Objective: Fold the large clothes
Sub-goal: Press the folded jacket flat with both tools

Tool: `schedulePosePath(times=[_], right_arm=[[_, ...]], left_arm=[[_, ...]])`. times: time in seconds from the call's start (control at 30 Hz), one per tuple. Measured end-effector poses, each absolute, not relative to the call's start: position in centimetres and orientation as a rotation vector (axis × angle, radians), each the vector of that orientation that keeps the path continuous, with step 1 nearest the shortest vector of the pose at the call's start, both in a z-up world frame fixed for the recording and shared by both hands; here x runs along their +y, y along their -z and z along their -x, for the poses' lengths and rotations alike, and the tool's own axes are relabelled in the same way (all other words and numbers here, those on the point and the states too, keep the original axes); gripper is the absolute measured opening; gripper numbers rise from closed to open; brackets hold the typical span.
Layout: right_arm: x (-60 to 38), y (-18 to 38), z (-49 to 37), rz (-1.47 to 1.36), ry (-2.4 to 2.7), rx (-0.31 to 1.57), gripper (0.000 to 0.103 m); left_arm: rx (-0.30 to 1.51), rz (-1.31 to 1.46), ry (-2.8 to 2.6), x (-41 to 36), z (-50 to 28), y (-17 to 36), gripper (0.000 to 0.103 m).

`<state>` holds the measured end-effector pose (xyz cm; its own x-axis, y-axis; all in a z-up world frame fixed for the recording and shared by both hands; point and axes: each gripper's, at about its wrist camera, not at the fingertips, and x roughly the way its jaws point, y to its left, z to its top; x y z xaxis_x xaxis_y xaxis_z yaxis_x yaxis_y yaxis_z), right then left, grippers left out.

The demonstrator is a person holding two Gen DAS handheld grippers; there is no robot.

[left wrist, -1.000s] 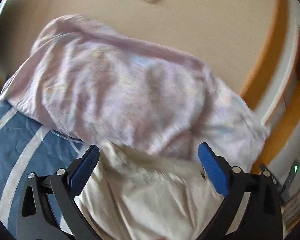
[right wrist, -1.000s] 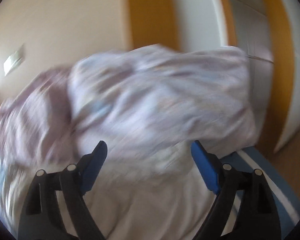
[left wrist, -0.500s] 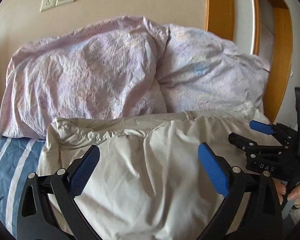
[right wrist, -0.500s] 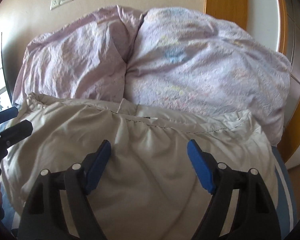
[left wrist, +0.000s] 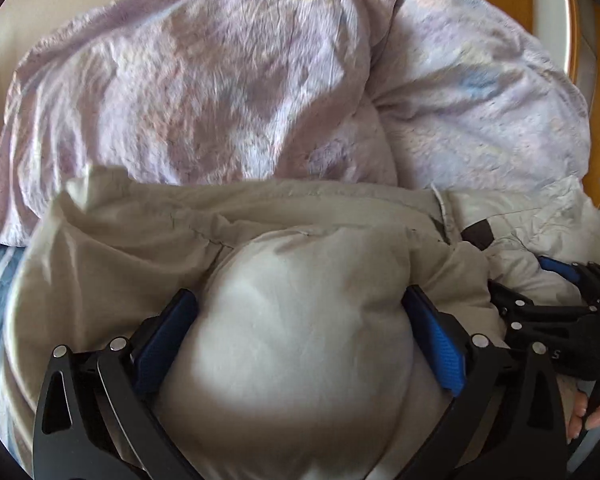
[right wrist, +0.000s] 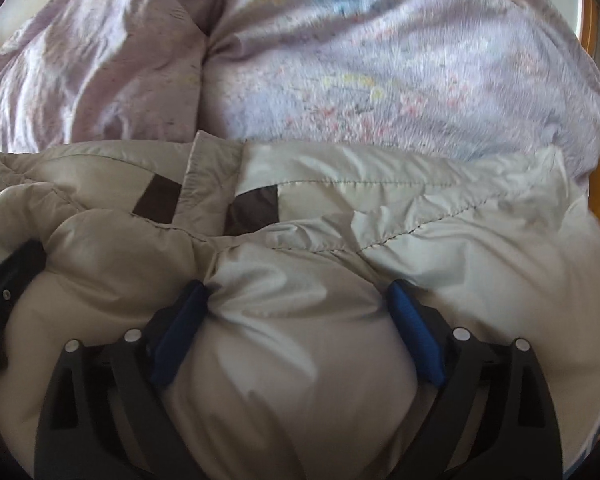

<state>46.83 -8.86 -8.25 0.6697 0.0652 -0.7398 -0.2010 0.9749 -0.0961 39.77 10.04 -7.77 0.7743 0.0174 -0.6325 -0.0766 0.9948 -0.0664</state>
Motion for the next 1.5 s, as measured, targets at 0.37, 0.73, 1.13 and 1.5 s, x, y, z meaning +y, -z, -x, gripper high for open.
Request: schedulePosePath(times=[0.37, 0.73, 1.13, 1.5], right_arm=[[-8.3, 9.7, -46.4, 0.167, -0.071, 0.791, 0.094], [-18.6, 2.4, -44.4, 0.063, -0.004, 0.651, 0.092], [-22.1, 9.5, -48.7, 0.107, 0.143, 0.801, 0.097], [-23.2, 11.1, -49.8, 0.088, 0.146, 0.829, 0.1]], left_arm=[[0.718, 0.056, -0.095, 9.1, -41.8, 9.6, 0.102], [0.64, 0.051, -0.147, 12.5, -37.4, 3.9, 0.102], [0.755, 0.092, -0.32, 16.9, -40.3, 8.4, 0.102], [0.785, 0.103, -0.347, 17.4, -41.1, 9.6, 0.102]])
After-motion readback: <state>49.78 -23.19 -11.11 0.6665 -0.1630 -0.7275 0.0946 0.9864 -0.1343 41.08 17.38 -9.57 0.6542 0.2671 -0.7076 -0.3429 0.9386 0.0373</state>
